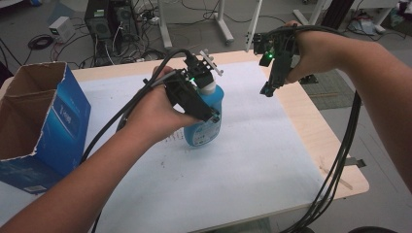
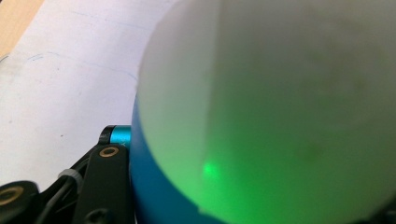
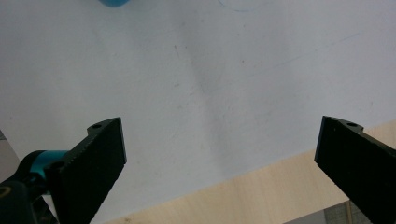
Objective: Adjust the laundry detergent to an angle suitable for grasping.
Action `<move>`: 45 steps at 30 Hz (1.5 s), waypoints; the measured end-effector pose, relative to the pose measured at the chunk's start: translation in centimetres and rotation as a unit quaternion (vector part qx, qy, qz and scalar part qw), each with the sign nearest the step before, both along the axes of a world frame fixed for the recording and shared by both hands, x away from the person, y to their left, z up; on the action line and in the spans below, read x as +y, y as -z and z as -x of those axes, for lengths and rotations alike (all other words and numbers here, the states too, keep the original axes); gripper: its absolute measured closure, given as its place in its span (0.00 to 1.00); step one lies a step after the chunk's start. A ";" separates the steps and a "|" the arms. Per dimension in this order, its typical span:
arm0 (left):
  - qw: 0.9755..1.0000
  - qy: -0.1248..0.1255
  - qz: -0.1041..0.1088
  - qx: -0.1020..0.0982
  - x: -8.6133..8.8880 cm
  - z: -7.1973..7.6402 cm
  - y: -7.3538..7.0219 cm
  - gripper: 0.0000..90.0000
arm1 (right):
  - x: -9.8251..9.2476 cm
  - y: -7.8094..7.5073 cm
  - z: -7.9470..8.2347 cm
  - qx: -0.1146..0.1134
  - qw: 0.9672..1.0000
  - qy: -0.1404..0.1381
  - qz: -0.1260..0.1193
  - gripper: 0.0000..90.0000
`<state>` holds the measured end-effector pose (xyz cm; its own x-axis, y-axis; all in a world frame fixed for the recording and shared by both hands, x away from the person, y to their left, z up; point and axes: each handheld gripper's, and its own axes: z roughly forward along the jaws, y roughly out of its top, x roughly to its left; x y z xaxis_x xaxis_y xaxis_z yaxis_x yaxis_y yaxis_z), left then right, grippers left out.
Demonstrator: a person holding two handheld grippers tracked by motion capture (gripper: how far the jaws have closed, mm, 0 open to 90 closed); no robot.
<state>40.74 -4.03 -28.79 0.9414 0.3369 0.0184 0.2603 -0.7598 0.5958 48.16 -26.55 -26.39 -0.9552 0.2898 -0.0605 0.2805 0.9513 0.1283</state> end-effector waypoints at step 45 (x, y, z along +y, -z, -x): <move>0.963 0.264 -0.024 0.041 9.2 4.5 -1.7 0.49 | 10.0 0.6 -2.5 0.019 0.997 -0.075 0.012 0.01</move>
